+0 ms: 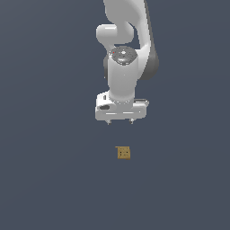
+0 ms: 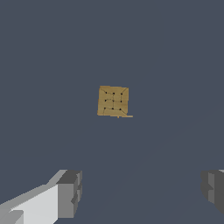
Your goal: Pick up the object and move it to a goal position.
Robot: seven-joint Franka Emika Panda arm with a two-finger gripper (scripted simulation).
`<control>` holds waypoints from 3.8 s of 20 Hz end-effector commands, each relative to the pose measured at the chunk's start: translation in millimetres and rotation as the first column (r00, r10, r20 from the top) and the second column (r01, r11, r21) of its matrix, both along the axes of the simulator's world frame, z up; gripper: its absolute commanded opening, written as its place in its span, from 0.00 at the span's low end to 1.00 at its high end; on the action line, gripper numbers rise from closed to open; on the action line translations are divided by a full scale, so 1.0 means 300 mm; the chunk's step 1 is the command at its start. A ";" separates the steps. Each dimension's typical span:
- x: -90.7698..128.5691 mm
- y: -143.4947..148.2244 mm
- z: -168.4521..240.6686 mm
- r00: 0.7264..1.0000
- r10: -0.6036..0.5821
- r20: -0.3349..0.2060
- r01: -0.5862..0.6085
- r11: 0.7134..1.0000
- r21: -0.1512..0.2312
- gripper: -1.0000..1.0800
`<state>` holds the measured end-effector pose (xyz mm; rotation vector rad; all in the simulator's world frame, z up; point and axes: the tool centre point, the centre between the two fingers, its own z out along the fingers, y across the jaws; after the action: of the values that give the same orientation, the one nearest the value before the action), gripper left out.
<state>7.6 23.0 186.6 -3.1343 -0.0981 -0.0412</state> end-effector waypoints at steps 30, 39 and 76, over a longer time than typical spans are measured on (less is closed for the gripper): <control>0.023 0.131 -0.053 0.977 0.211 -0.004 -0.211 0.977 0.012 0.96; 0.068 0.121 -0.115 0.901 0.434 -0.010 -0.434 0.901 -0.002 0.96; 0.225 0.062 -0.394 0.151 0.988 -0.027 -0.989 0.151 -0.007 0.96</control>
<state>73.7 42.1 70.7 -2.3488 -2.0882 0.0023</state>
